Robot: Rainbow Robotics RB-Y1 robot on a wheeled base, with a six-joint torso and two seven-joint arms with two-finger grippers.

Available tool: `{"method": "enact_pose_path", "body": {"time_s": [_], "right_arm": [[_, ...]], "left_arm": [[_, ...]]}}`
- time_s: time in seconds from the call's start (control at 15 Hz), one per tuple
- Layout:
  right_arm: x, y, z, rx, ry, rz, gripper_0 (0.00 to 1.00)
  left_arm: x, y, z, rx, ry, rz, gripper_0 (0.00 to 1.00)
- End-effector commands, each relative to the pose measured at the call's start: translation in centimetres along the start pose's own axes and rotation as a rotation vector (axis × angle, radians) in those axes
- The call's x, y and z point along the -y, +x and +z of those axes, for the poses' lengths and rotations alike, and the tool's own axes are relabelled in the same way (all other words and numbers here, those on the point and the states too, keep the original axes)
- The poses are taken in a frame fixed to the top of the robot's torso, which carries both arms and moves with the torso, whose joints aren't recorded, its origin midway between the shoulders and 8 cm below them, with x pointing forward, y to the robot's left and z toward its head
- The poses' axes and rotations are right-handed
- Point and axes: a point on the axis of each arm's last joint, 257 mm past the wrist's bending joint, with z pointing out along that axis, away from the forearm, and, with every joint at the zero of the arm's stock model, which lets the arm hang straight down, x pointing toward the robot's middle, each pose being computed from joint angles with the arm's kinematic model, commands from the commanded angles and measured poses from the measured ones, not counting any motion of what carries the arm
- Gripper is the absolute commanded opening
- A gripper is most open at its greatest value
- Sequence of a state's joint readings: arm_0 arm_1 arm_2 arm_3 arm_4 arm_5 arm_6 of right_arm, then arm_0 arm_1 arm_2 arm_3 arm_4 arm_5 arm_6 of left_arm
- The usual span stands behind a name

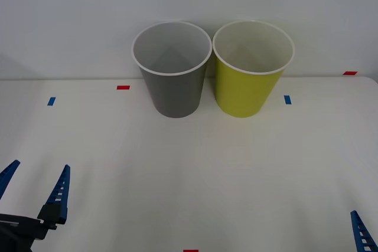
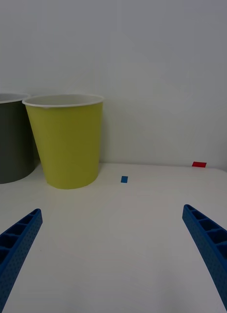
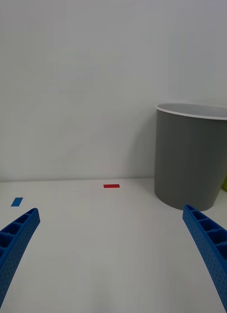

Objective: Put cans in the gray bin and PET bottles in the light green bin.

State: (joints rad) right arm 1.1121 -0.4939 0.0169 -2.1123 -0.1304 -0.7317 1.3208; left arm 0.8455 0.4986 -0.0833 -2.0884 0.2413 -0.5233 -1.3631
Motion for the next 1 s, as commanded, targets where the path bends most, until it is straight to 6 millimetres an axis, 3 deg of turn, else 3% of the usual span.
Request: {"method": "enact_pose_path", "body": {"time_s": [0.07, 0.47, 1.0], "right_arm": [[0.0, 0.0, 0.0, 0.000, 0.000, 0.000, 1.00], [0.0, 0.0, 0.0, 0.000, 0.000, 0.000, 1.00], [0.0, 0.0, 0.0, 0.000, 0.000, 0.000, 1.00]], "left_arm": [[-0.2, 0.6, -2.4, -0.027, -0.015, 0.005, 1.00], [0.0, 0.4, -6.4, -0.040, -0.040, 0.019, 1.00], [0.2, 1.2, -9.1, -0.072, -0.106, 0.037, 1.00]]}}
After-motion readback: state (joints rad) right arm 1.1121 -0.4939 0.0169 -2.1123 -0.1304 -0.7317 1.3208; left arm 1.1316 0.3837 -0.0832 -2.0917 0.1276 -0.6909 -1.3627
